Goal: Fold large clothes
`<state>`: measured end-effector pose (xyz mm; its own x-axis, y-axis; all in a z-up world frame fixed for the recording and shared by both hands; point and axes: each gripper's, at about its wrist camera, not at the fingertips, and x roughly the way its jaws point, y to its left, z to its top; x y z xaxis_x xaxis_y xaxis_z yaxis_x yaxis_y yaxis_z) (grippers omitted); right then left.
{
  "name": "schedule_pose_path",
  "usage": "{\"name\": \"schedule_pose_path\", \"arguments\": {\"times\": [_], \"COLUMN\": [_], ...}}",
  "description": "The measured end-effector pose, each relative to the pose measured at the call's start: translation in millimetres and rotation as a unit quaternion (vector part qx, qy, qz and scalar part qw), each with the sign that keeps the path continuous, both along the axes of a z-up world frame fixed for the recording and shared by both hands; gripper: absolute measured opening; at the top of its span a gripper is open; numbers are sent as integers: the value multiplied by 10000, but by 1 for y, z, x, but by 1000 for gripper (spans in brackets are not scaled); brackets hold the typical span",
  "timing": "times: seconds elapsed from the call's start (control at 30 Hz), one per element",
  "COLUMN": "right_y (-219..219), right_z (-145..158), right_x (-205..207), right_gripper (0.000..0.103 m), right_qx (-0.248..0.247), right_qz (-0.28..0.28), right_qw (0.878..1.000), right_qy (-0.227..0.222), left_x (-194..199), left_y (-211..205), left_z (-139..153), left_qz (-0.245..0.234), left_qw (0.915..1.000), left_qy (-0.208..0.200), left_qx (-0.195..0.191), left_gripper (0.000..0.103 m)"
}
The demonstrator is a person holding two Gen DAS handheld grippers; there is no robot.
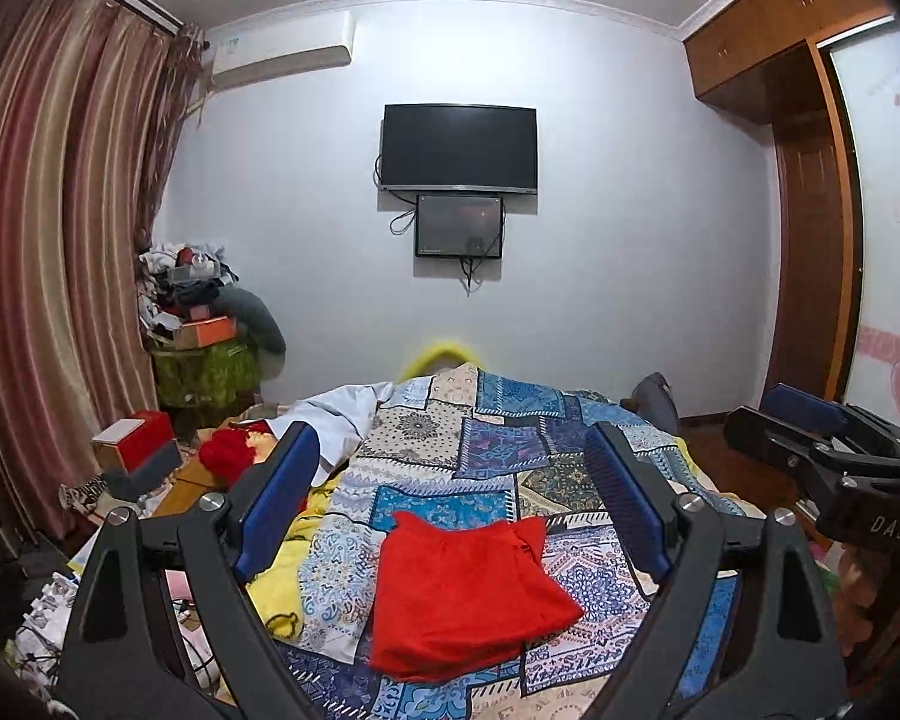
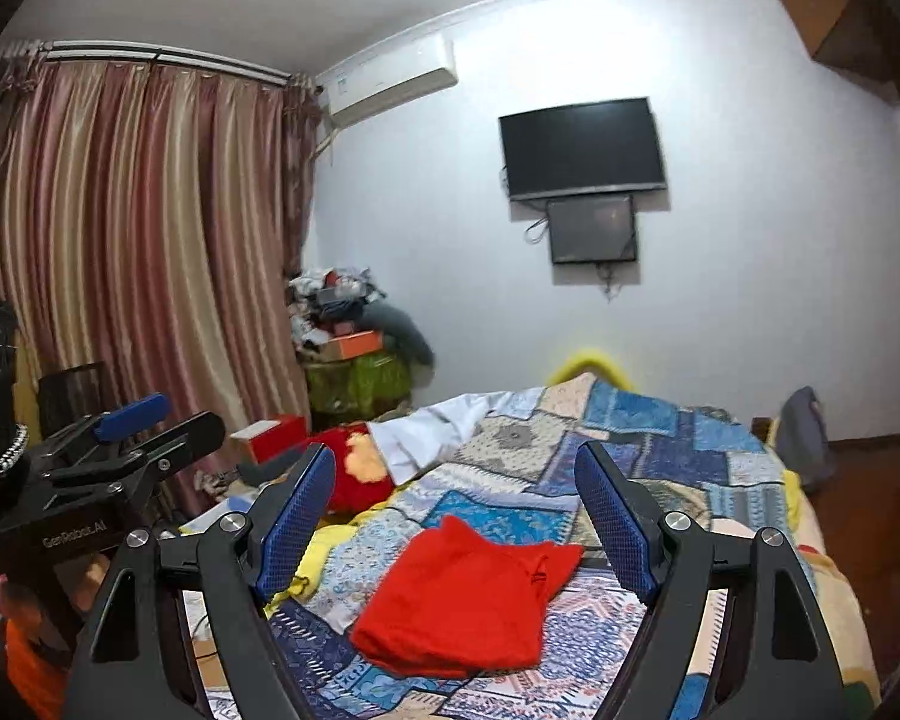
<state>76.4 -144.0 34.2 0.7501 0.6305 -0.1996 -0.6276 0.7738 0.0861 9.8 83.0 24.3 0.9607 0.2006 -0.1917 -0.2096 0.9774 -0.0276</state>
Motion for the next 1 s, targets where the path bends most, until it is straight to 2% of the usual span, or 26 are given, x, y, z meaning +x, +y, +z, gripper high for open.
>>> {"name": "schedule_pose_path", "arguments": {"times": [0.2,0.33,0.5,1.0], "right_y": [-3,-9,-7,-2], "right_z": [-9,-10,-11,-14], "right_x": [-18,-23,-21,-12], "right_gripper": [82,94,103,103], "right_qx": [-161,-136,-228,-311], "right_qz": [-168,-287,-435,-555], "right_qw": [9997,9995,9988,9980], "right_qy": [17,41,-39,26], "left_x": [-12,-9,-6,-6], "left_y": [-2,1,3,3], "left_z": [-7,-11,-14,-18], "left_qz": [17,72,79,114], "left_qw": [9998,9997,9994,9995], "left_qy": [30,104,127,169], "left_qx": [-172,-217,-301,-253], "left_gripper": [96,98,101,103]}}
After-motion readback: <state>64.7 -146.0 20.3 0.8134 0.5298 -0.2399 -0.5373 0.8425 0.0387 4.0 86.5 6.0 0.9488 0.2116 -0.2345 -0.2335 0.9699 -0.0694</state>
